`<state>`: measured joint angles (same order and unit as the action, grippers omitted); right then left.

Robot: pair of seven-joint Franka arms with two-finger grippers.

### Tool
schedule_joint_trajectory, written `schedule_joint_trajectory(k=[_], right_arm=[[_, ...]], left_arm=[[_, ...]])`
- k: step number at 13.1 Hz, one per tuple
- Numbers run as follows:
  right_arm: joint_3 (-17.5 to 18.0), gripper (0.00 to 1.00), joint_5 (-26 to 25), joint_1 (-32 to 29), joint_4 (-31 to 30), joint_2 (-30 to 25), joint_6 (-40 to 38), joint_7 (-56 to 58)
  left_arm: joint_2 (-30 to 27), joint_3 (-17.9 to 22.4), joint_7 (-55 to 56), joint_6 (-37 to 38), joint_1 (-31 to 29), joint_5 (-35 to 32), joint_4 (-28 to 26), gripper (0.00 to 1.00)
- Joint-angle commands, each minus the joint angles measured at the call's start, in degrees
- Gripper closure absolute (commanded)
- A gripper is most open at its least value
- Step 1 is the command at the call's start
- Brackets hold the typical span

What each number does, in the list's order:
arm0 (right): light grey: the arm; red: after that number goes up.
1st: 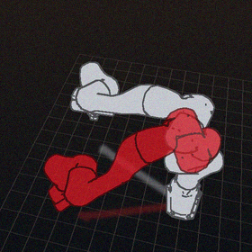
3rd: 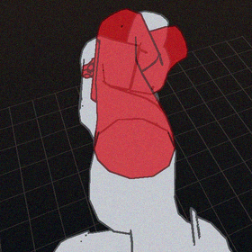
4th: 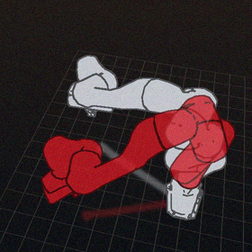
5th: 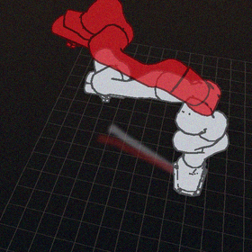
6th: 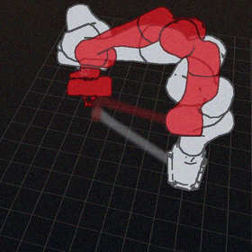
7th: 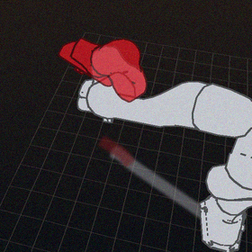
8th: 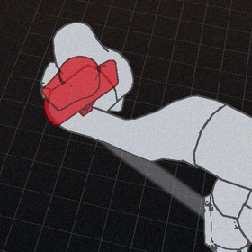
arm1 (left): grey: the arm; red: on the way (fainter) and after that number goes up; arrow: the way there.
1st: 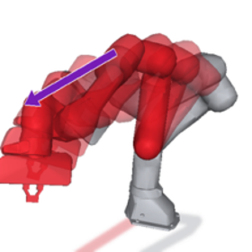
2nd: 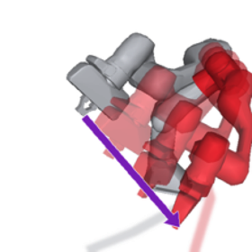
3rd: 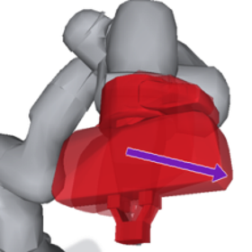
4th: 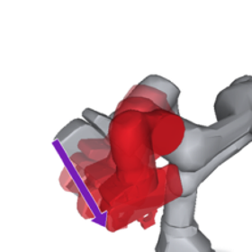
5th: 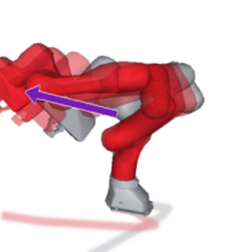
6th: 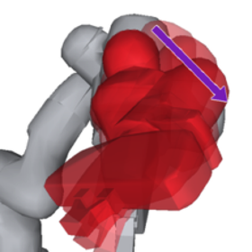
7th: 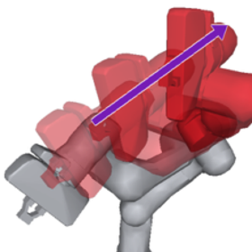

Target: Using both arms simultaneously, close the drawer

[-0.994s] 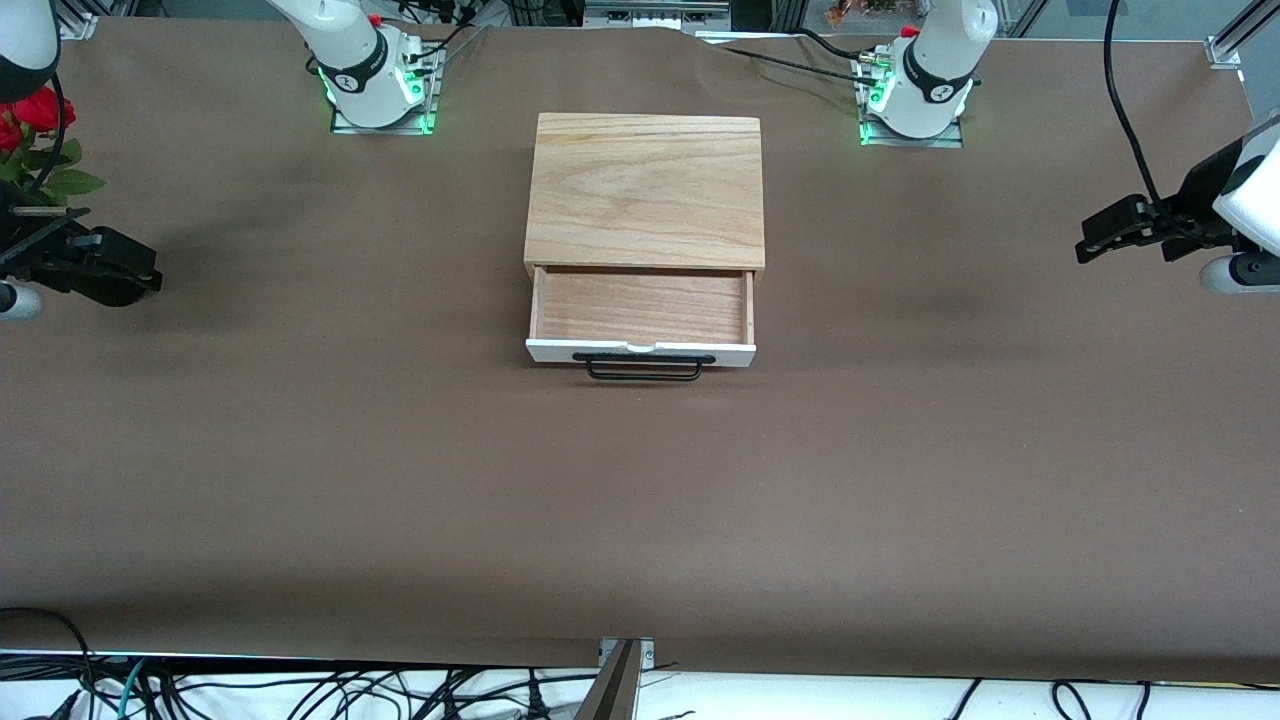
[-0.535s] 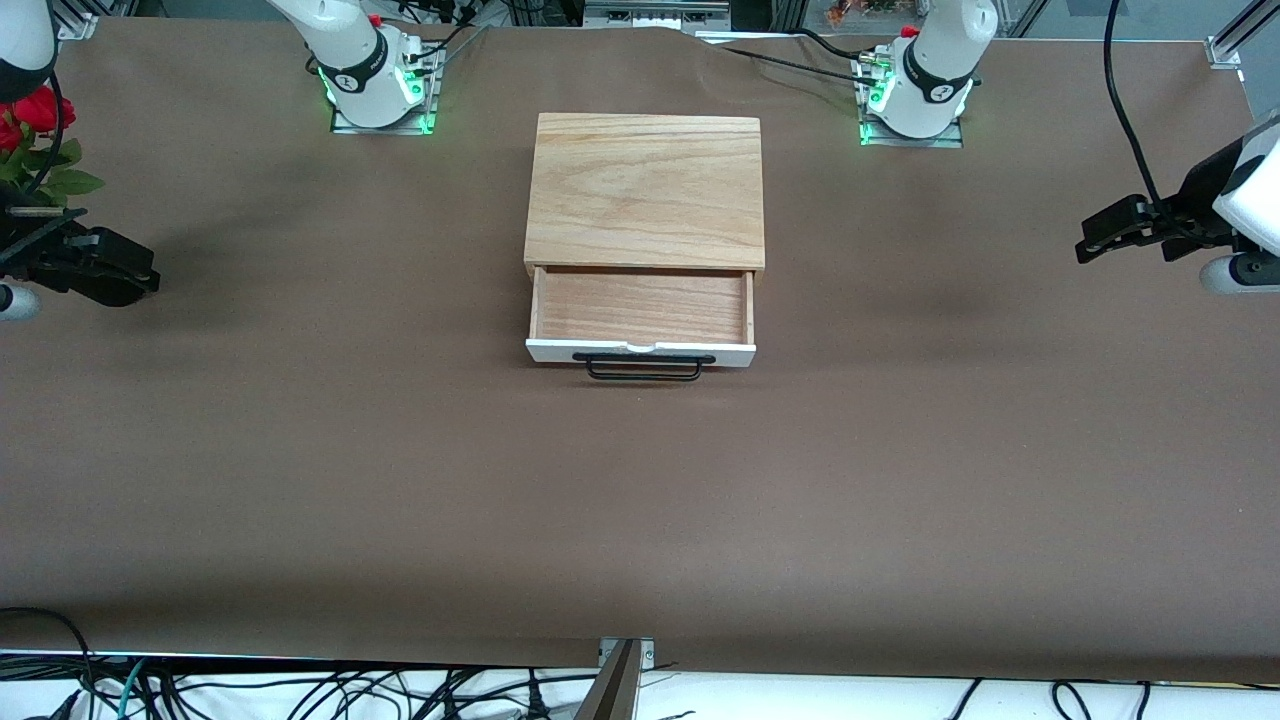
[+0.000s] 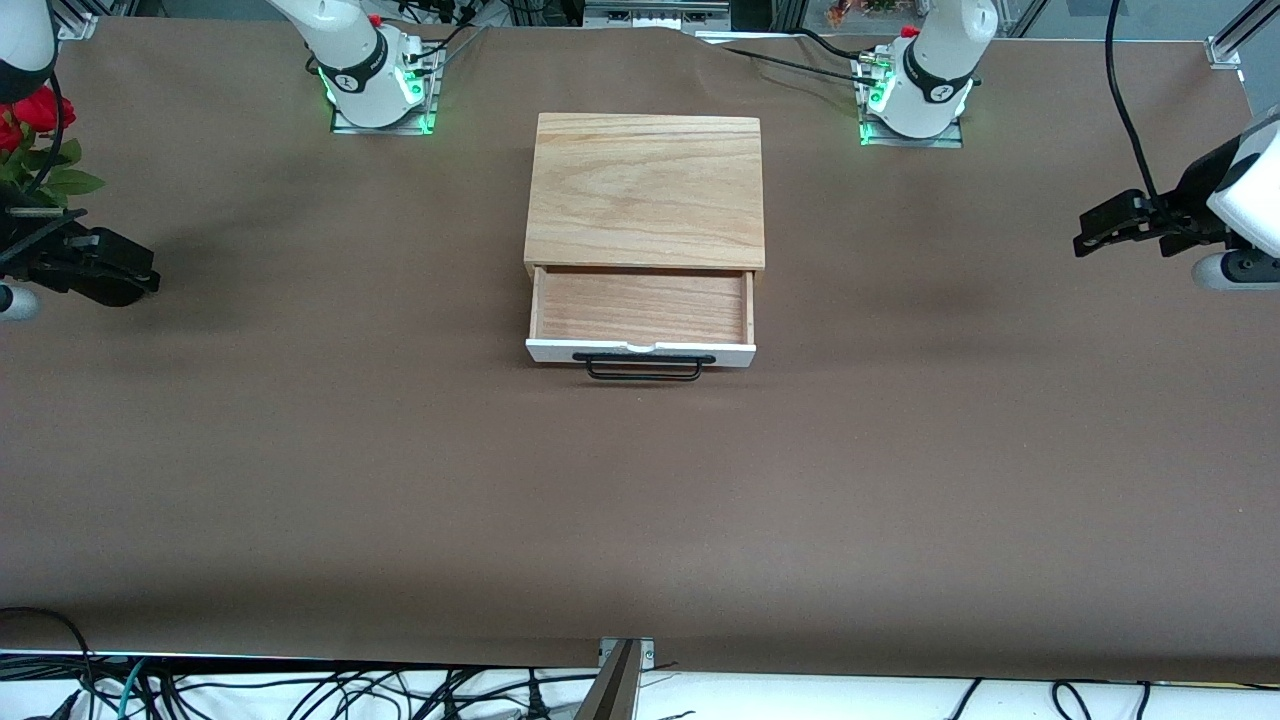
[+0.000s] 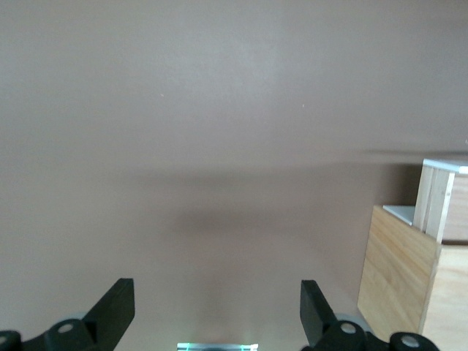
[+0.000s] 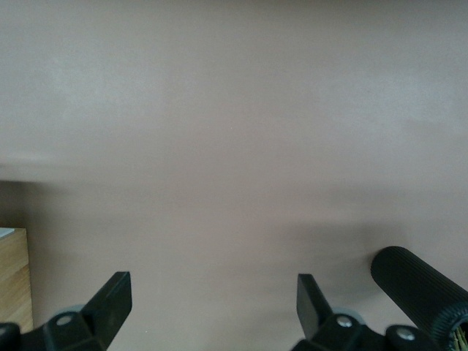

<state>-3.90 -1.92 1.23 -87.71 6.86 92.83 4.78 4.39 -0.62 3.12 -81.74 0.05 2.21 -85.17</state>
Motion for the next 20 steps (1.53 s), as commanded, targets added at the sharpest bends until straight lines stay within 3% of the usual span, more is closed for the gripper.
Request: schedule_joint_trajectory(k=[1, 20], right_arm=[[0.0, 0.0, 0.8, -0.3, 1.5, 0.5, -0.9, -0.5], [-0.1, 0.0, 0.6, -0.4, 1.5, 1.0, -0.9, -0.2]], left_arm=[[0.3, -0.2, -1.9, 1.8, -0.3, -1.7, 1.4, 0.0], [0.3, -0.2, -2.0, 1.7, -0.2, -2.4, 1.4, 0.0]])
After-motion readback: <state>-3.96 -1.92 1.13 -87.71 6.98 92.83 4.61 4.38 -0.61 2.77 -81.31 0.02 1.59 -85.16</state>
